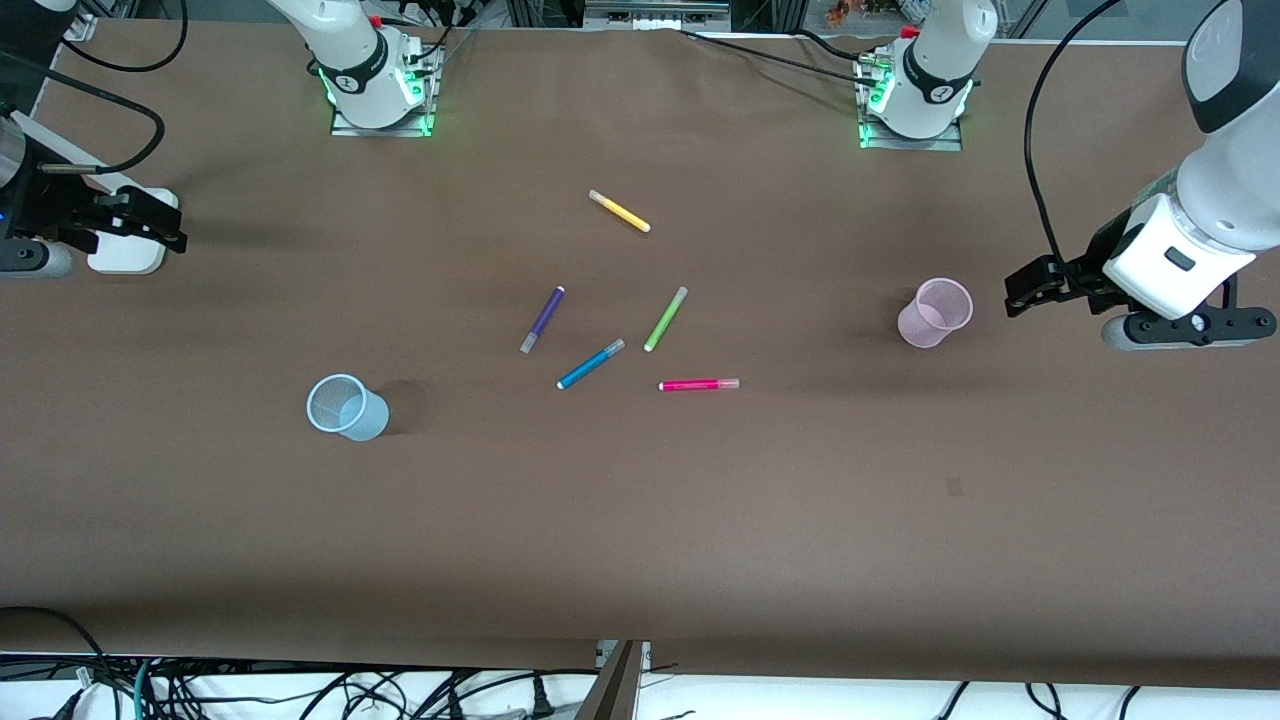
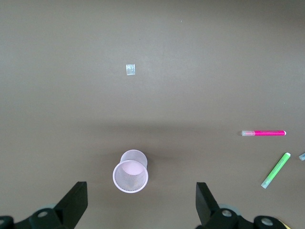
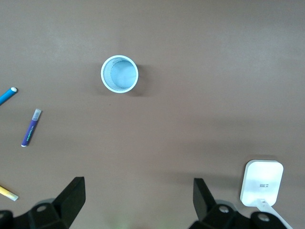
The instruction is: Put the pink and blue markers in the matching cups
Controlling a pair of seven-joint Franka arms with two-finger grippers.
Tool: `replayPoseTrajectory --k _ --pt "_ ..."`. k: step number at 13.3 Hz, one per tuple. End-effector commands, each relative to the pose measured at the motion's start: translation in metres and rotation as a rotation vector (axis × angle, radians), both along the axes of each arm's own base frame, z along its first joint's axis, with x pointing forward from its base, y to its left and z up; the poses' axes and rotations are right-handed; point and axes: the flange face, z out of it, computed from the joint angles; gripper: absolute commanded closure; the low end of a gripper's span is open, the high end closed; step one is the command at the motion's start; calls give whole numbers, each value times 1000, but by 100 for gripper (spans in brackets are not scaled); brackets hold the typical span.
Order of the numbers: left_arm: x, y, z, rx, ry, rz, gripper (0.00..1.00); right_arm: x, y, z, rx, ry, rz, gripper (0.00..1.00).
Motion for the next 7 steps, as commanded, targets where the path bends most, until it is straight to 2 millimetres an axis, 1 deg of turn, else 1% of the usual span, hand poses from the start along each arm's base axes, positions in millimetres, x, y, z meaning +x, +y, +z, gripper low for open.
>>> replayPoseTrajectory --k 1,7 --pt "3 -2 2 -6 1 -19 0 2 -3 5 21 -1 0 0" --pt "4 -1 2 -12 2 -17 0 2 -3 5 21 -1 -2 0"
